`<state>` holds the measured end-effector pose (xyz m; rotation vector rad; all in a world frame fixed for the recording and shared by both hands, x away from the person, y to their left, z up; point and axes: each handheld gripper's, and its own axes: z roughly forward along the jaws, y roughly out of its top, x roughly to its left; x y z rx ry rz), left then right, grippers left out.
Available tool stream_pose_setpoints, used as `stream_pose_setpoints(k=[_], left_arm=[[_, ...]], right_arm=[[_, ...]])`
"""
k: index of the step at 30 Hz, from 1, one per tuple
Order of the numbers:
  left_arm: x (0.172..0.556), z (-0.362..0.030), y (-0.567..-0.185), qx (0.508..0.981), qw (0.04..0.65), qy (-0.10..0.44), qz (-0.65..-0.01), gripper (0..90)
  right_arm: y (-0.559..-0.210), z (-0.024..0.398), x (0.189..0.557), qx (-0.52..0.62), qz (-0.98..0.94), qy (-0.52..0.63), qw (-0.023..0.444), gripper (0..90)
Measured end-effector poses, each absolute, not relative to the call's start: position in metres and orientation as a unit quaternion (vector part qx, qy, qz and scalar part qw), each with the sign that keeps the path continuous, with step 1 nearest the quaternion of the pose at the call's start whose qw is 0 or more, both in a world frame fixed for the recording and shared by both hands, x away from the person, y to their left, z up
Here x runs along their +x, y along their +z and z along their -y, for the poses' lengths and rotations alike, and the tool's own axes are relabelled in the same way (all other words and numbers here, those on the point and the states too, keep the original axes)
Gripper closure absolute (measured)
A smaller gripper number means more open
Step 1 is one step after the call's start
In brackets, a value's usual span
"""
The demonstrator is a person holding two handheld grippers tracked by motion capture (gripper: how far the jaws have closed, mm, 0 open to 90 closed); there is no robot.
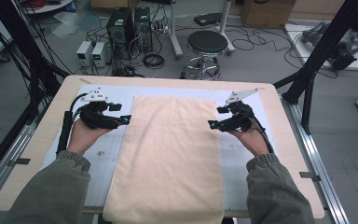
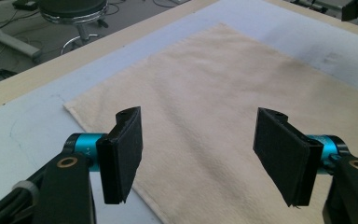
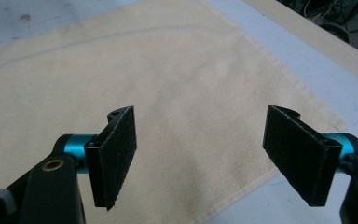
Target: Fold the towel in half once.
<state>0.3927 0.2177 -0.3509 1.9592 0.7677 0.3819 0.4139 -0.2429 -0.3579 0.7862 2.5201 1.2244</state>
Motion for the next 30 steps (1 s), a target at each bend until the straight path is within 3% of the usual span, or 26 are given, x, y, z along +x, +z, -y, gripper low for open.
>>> stream_pose_setpoints(k=[9, 12, 17, 23, 28, 30], left_arm=[[0.417, -0.206, -0.385, 0.821, 0.439, 0.160, -0.329, 34.4], [0.418, -0.203, -0.400, 0.815, 0.423, 0.195, -0.344, 38.7], [0.422, -0.196, -0.423, 0.826, 0.398, 0.181, -0.356, 44.3], [0.426, -0.190, -0.437, 0.835, 0.363, 0.170, -0.376, 43.4], [0.426, -0.188, -0.438, 0.830, 0.358, 0.175, -0.391, 52.6], [0.424, -0.185, -0.436, 0.831, 0.351, 0.177, -0.393, 62.2]], right_arm=[[-0.400, 0.231, 0.439, 0.304, -0.857, 0.404, 0.096, 26.6], [-0.410, 0.231, 0.440, 0.314, -0.852, 0.404, 0.109, 28.8], [-0.429, 0.237, 0.443, 0.338, -0.853, 0.384, 0.105, 34.9], [-0.442, 0.242, 0.442, 0.359, -0.842, 0.389, 0.102, 40.5], [-0.441, 0.238, 0.439, 0.351, -0.852, 0.368, 0.126, 53.2], [-0.440, 0.237, 0.439, 0.361, -0.848, 0.368, 0.124, 57.2]])
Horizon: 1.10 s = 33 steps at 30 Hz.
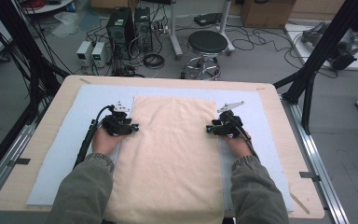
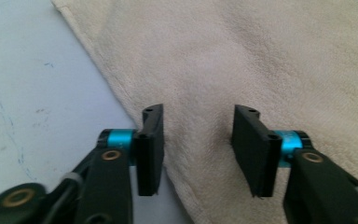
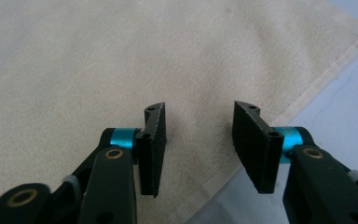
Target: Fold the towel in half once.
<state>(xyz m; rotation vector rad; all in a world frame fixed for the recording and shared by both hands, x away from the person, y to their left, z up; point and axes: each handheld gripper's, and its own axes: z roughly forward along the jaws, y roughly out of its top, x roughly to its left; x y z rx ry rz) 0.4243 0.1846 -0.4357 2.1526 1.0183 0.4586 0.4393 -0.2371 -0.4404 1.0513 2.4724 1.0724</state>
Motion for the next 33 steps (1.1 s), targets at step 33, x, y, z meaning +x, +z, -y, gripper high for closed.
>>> stream_pose_setpoints(k=[33], left_arm=[[0.313, -0.232, -0.380, 0.825, 0.457, 0.168, -0.286, 84.3]], right_arm=[[-0.347, 0.240, 0.339, 0.224, -0.867, 0.437, 0.087, 84.4]])
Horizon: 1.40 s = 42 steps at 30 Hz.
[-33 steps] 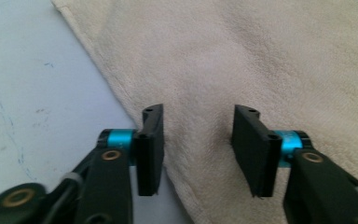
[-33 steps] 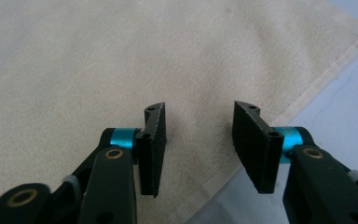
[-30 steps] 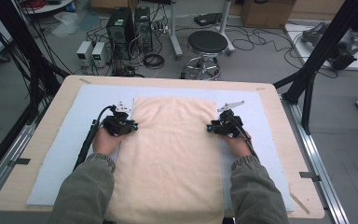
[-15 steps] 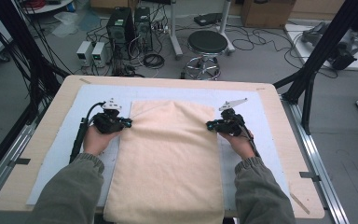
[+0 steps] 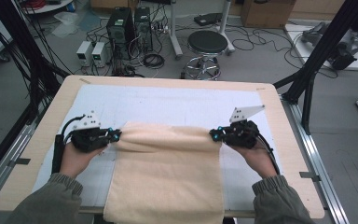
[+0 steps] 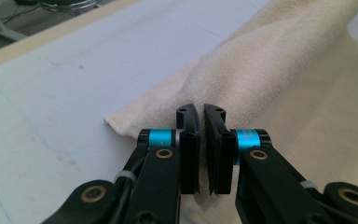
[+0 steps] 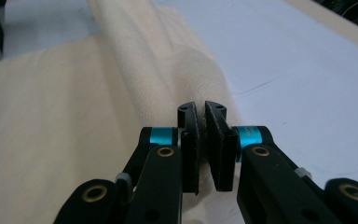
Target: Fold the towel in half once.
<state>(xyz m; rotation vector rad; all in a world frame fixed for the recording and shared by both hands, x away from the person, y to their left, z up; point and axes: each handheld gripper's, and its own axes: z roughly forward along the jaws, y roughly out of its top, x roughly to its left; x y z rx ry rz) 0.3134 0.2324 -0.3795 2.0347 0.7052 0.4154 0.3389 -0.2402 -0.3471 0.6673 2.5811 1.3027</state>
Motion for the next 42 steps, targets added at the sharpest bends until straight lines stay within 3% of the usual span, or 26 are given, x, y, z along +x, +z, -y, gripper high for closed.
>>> stream_pose_setpoints(k=[9, 12, 18, 24, 32, 36, 39, 42], left_arm=[[0.263, -0.235, -0.411, 0.847, 0.446, 0.129, -0.257, 80.5], [0.257, -0.239, -0.412, 0.854, 0.449, 0.100, -0.246, 69.6], [0.266, -0.251, -0.398, 0.844, 0.454, 0.123, -0.258, 59.6], [0.299, -0.241, -0.403, 0.831, 0.459, 0.139, -0.283, 57.2], [0.341, -0.226, -0.426, 0.831, 0.426, 0.138, -0.330, 57.1], [0.354, -0.224, -0.435, 0.838, 0.399, 0.130, -0.349, 52.9], [0.356, -0.221, -0.441, 0.840, 0.390, 0.129, -0.353, 52.6], [0.355, -0.220, -0.440, 0.840, 0.388, 0.135, -0.354, 58.2]], right_arm=[[-0.382, 0.241, 0.291, 0.214, -0.887, 0.405, 0.055, 81.8], [-0.393, 0.245, 0.284, 0.220, -0.888, 0.402, 0.041, 70.4], [-0.386, 0.255, 0.287, 0.232, -0.870, 0.430, 0.062, 58.0], [-0.391, 0.245, 0.315, 0.255, -0.871, 0.409, 0.092, 50.2], [-0.423, 0.233, 0.352, 0.287, -0.880, 0.369, 0.087, 48.8], [-0.435, 0.230, 0.364, 0.304, -0.879, 0.359, 0.078, 49.4], [-0.435, 0.230, 0.365, 0.303, -0.878, 0.359, 0.088, 56.2], [-0.435, 0.229, 0.364, 0.305, -0.878, 0.356, 0.093, 65.2]])
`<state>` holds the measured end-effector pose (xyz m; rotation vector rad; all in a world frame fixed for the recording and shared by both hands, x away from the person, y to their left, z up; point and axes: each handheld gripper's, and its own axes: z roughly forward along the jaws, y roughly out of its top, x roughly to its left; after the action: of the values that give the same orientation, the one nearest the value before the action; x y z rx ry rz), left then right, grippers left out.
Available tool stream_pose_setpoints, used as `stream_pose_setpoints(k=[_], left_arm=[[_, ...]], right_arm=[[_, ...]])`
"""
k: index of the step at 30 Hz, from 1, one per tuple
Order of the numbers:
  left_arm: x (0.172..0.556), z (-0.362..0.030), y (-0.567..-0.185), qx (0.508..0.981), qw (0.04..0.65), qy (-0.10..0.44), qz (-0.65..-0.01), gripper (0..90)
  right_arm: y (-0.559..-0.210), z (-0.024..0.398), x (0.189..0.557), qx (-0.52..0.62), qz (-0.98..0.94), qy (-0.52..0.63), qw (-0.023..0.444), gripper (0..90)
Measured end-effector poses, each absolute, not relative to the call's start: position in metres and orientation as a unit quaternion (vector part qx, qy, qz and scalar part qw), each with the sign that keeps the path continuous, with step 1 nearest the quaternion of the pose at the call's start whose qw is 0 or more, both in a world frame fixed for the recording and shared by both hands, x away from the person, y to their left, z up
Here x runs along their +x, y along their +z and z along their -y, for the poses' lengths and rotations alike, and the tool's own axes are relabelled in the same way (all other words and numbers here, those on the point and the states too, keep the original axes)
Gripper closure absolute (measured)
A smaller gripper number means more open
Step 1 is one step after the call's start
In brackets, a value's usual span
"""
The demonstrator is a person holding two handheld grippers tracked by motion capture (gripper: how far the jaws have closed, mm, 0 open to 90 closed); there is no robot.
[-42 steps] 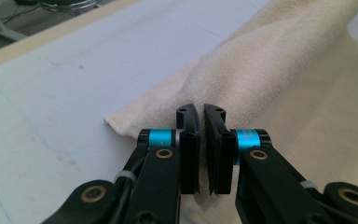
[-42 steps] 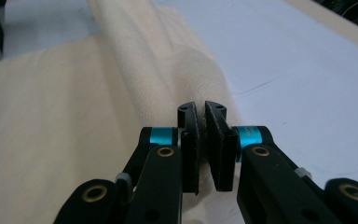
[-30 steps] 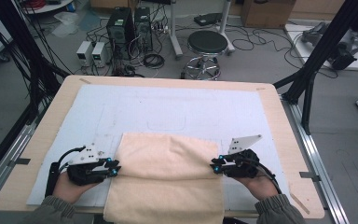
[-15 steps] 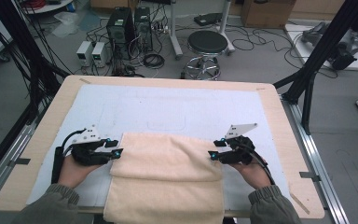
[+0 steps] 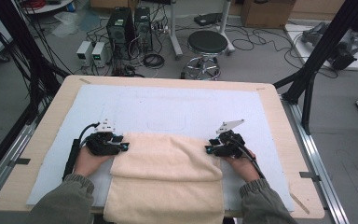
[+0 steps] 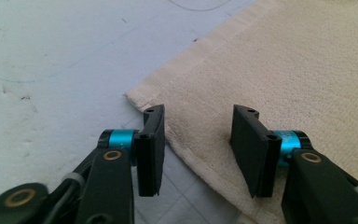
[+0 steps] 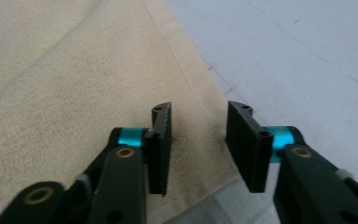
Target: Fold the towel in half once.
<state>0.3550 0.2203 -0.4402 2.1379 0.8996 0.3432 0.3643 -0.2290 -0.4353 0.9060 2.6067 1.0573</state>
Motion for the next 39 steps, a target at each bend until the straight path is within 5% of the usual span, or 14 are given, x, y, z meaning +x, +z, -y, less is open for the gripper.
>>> stream_pose_setpoints(k=[6, 11, 23, 29, 34, 39], left_arm=[[0.354, -0.217, -0.439, 0.846, 0.388, 0.126, -0.343, 78.0], [0.355, -0.219, -0.438, 0.843, 0.395, 0.115, -0.346, 84.3], [0.321, -0.234, -0.393, 0.815, 0.464, 0.135, -0.318, 85.1], [0.271, -0.237, -0.366, 0.817, 0.485, 0.161, -0.268, 85.3], [0.217, -0.245, -0.353, 0.822, 0.509, 0.134, -0.218, 84.7], [0.189, -0.252, -0.352, 0.828, 0.511, 0.112, -0.200, 67.6]], right_arm=[[-0.435, 0.227, 0.364, 0.301, -0.880, 0.357, 0.090, 78.6], [-0.434, 0.229, 0.368, 0.296, -0.882, 0.362, 0.067, 84.9], [-0.384, 0.236, 0.340, 0.245, -0.874, 0.415, 0.068, 85.9], [-0.338, 0.237, 0.293, 0.190, -0.875, 0.432, 0.105, 85.9], [-0.320, 0.242, 0.241, 0.149, -0.875, 0.450, 0.097, 85.0], [-0.323, 0.251, 0.209, 0.136, -0.866, 0.477, 0.061, 71.0]])
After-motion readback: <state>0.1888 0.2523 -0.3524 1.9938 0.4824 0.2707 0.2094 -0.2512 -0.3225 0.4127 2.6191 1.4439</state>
